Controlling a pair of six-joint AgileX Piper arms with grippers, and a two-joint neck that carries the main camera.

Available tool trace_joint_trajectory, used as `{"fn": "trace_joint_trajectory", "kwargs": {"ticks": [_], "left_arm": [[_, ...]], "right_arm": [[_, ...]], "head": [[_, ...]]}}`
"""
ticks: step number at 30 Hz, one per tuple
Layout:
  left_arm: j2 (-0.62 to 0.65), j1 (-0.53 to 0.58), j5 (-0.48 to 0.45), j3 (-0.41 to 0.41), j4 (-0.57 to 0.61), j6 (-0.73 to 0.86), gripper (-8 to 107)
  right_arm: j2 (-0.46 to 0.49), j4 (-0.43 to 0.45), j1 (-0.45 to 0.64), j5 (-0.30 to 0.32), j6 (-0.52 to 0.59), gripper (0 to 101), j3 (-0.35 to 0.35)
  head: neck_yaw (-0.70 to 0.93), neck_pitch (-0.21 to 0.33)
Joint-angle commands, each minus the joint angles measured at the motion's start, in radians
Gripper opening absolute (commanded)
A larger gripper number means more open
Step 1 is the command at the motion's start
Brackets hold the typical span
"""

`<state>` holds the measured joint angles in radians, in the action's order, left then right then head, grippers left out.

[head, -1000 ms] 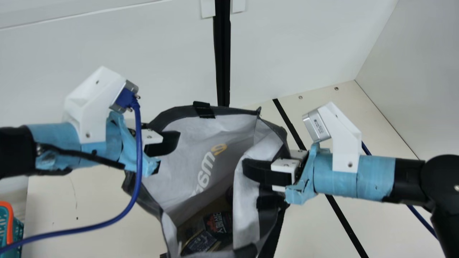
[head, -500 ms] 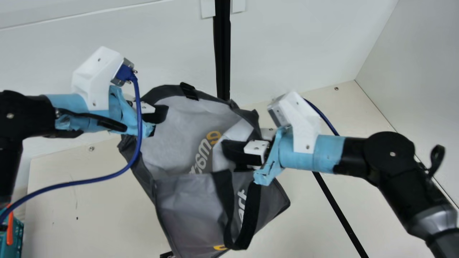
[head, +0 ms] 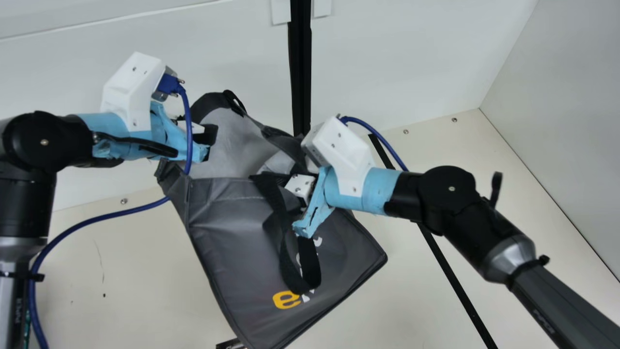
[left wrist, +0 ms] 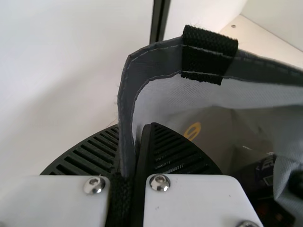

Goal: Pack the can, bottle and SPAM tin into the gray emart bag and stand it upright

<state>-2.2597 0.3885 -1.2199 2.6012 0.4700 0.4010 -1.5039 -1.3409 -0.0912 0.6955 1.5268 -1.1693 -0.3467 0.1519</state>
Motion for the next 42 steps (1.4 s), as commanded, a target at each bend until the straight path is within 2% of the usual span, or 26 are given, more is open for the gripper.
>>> {"fn": "trace_joint_trajectory", "kwargs": {"ticks": [1,11,27,42], "left_arm": [[-0.01,0.003,0.0,0.013,-0.019,-0.011,-8],[-0.036,0.029,0.0,0.065,-0.08,-0.072,-8],[-0.036,0.029,0.0,0.064,-0.078,-0.071,-8],[-0.036,0.029,0.006,0.064,-0.078,-0.071,42]], "right_arm": [[-0.02,0.009,-0.002,-0.006,-0.004,0,-0.006],[-0.049,0.023,0.007,0.009,-0.054,0,-0.027],[-0.049,0.023,0.007,0.007,-0.054,0,-0.027],[-0.049,0.022,0.007,0.007,-0.054,0,-0.027]], "head": [[-0.002,0.023],[-0.002,0.023],[-0.002,0.023],[-0.002,0.023]]}}
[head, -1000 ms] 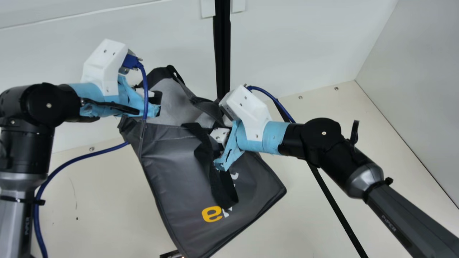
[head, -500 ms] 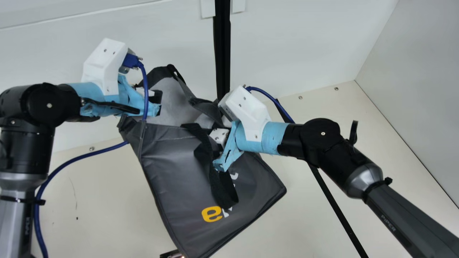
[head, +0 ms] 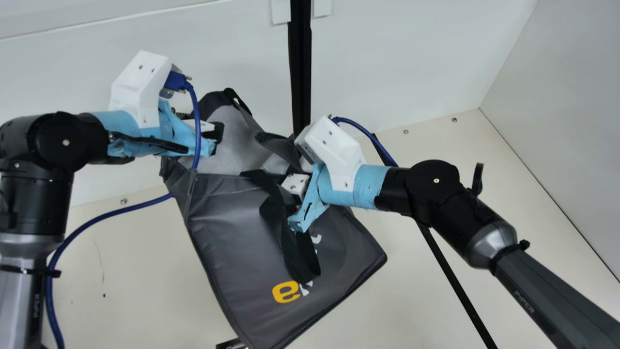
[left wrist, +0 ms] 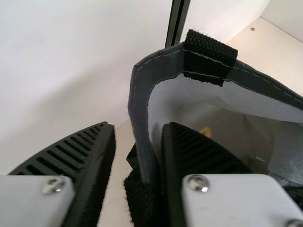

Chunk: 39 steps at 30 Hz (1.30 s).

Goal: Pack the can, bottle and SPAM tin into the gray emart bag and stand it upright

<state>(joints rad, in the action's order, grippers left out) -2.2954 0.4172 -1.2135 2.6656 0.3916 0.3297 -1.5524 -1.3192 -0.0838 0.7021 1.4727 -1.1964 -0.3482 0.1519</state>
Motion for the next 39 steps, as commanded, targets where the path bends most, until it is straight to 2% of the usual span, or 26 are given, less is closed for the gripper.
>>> {"fn": "trace_joint_trajectory", "kwargs": {"ticks": [1,2,3,6,14,19,25,39], "left_arm": [[0.0,0.0,0.0,0.0,0.0,0.0,45],[0.0,0.0,0.0,0.0,0.0,0.0,49],[0.065,0.006,0.045,-0.112,0.002,0.014,52],[0.083,0.002,0.061,-0.137,0.012,0.018,62],[0.232,-0.017,0.173,-0.344,0.083,0.079,89],[0.329,-0.032,0.222,-0.464,0.125,0.13,90],[0.433,-0.055,0.263,-0.57,0.163,0.18,90],[0.62,-0.123,0.322,-0.718,0.126,0.2,90]], "right_arm": [[0.0,0.0,0.0,0.0,0.0,0,0.0],[0.0,0.0,0.0,0.0,0.0,0,0.0],[0.0,0.0,0.0,0.0,0.0,0,0.0],[0.0,0.0,0.0,0.0,0.0,0,0.0],[0.0,0.0,0.0,0.0,0.0,0,0.0],[0.0,0.0,0.0,0.0,0.0,0,0.0],[0.0,0.0,0.0,0.0,0.0,0,0.0],[0.0,0.001,0.0,0.0,0.0,0,0.0]], "head": [[-0.001,0.023],[-0.001,0.023],[-0.001,0.023],[-0.001,0.023],[-0.001,0.023],[-0.001,0.023],[-0.001,0.023],[-0.001,0.023]]}}
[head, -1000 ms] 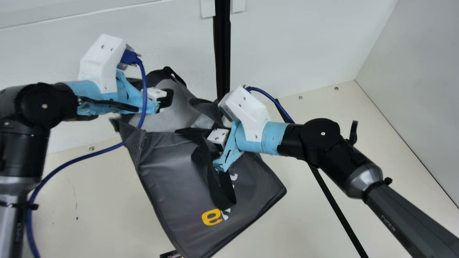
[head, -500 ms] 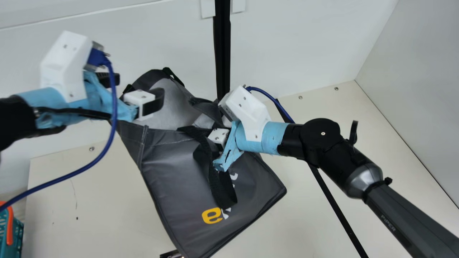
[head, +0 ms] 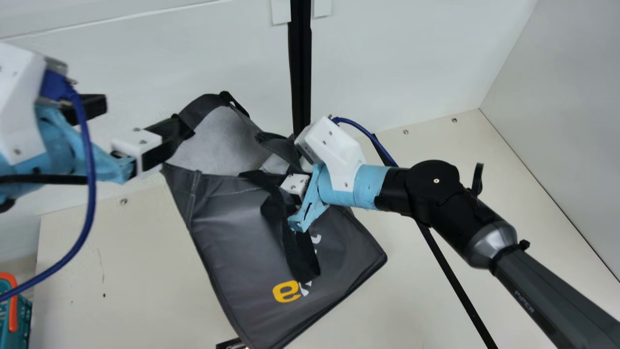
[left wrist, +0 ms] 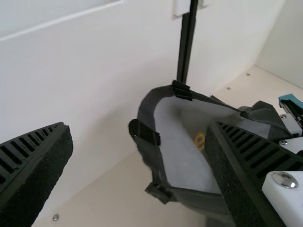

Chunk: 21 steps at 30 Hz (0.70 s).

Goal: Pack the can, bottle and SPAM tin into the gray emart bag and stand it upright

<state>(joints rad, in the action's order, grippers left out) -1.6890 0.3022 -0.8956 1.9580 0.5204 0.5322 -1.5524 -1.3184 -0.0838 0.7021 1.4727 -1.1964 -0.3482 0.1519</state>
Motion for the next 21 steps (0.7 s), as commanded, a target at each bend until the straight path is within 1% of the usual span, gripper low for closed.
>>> {"fn": "trace_joint_trajectory", "kwargs": {"ticks": [1,9,21], "left_arm": [[0.027,-0.015,0.01,-0.022,-0.008,-0.006,90],[0.135,-0.078,0.048,-0.135,-0.103,-0.06,90],[0.29,-0.132,0.052,-0.335,-0.397,-0.24,90]], "right_arm": [[0.0,0.0,0.0,0.0,0.0,0,0.0],[0.0,0.0,0.0,0.0,0.0,0,0.0],[0.0,0.0,0.0,0.0,0.0,0,0.0]], "head": [[-0.001,0.023],[-0.001,0.023],[-0.001,0.023]]}}
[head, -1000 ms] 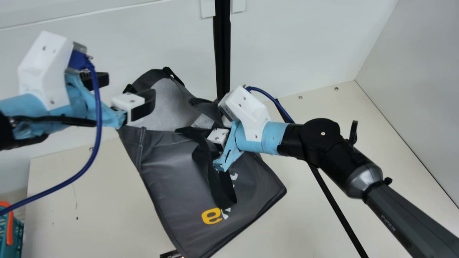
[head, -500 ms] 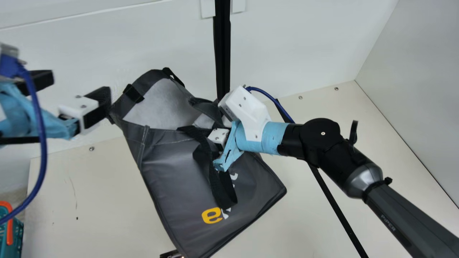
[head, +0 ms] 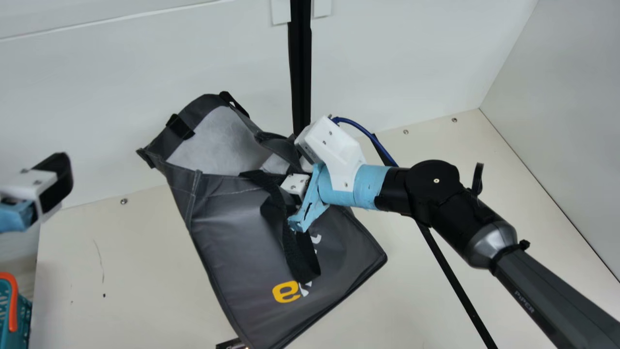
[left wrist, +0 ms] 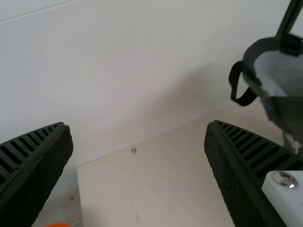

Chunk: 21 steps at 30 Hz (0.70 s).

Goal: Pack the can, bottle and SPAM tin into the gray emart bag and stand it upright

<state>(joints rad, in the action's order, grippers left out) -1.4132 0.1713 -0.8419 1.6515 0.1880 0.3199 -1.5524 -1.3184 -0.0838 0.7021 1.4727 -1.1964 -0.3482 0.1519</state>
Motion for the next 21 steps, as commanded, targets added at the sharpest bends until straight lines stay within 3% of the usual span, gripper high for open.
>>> {"fn": "trace_joint_trajectory", "kwargs": {"ticks": [1,21], "left_arm": [[0.025,-0.002,-0.005,-0.043,-0.09,-0.044,90],[0.182,0.097,-0.126,-0.259,-0.512,-0.348,90]], "right_arm": [[0.0,0.0,0.0,0.0,0.0,0,0.0],[0.0,-0.001,0.0,0.0,0.0,0,0.0]], "head": [[-0.001,0.023],[-0.001,0.023]]}}
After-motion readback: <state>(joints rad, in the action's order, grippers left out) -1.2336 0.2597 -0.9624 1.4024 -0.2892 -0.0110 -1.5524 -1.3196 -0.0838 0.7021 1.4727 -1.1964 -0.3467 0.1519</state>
